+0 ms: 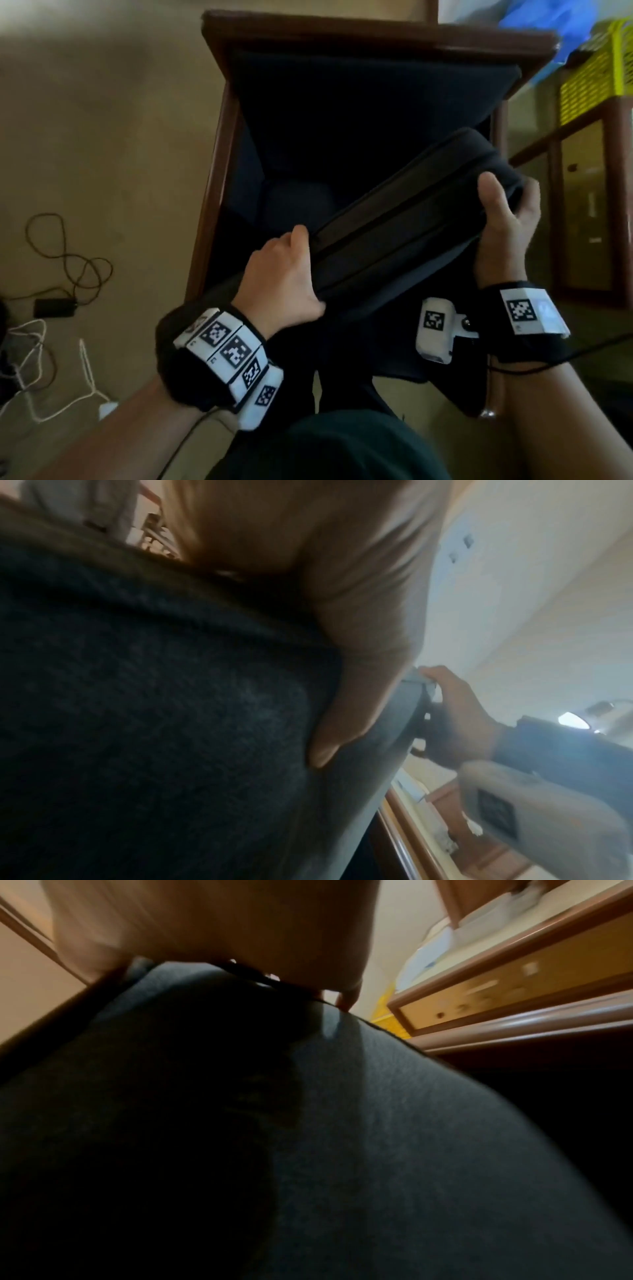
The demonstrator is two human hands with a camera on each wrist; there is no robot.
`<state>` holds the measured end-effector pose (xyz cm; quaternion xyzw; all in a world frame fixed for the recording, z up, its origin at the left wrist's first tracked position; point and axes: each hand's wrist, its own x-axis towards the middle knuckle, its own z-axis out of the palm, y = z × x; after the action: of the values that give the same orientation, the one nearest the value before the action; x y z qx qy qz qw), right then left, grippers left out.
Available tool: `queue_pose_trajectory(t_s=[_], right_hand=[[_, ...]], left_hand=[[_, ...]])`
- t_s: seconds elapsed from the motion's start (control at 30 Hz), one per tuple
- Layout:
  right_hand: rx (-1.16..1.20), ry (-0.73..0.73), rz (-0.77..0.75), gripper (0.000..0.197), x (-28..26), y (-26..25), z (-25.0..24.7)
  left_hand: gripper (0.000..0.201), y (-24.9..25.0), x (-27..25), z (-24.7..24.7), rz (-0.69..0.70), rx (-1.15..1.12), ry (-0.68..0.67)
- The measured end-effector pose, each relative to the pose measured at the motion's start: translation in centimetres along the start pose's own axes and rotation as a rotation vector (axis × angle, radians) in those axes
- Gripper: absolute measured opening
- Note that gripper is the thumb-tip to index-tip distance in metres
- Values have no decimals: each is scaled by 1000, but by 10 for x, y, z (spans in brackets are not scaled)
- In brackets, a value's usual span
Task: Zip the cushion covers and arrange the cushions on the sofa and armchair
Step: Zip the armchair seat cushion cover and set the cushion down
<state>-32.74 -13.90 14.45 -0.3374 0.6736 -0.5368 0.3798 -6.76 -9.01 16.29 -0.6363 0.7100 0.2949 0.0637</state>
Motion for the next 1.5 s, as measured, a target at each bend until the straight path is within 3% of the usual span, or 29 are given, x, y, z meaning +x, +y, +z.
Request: queue_pose_trajectory(t_s=[0.13,0.2,0.27,0.37,0.43,0.53,0.6,0.67,0.73,0.8,0.9,1.0,1.17,1.33,1.5], right_hand=[[-72,88,180,25,-34,50,-48],[-167,84,184,28,-37,51,-60],[-419,81,80,37,-32,37,-57],[-727,24,-276,43,-34,8,-28],[-729,-213,-449,49,-45,-3,4],[-700,-787,-417,76,-70,-8,51],[-898,-1073,-424,92,-91,-9,75],[-1165,-1203,-554,102,-115,-7,88],[-1335,-1243,-689,111,-134,-2,95],[-1443,-1226,-756,120,-150,7,99],[-1517,-1076,-805,127,-169,16,108],[-1469,-990,-811,109,-177,19,117],[-1368,-861,-755,82,-184,18,107],[-1237,-667,-698,74,-196,2,60],[-987,-489,-564,81,-179,-49,-1]], left_hand=[[81,13,8,32,71,149,-6],[86,14,9,39,81,148,38],[95,10,5,39,71,140,66],[106,2,-2,38,50,74,92],[108,-1,-9,36,40,44,78],[106,-18,-28,33,-1,8,70],[106,-42,-50,31,-39,32,88],[108,-75,-76,29,-118,46,106],[110,-109,-102,27,-212,28,107],[112,-137,-124,29,-249,-27,103],[118,-168,-145,43,-264,-299,96],[113,-183,-149,58,-258,-488,137],[98,-181,-141,61,-172,-475,140],[83,-152,-152,30,84,-453,261],[82,-84,-152,-47,434,-489,366]])
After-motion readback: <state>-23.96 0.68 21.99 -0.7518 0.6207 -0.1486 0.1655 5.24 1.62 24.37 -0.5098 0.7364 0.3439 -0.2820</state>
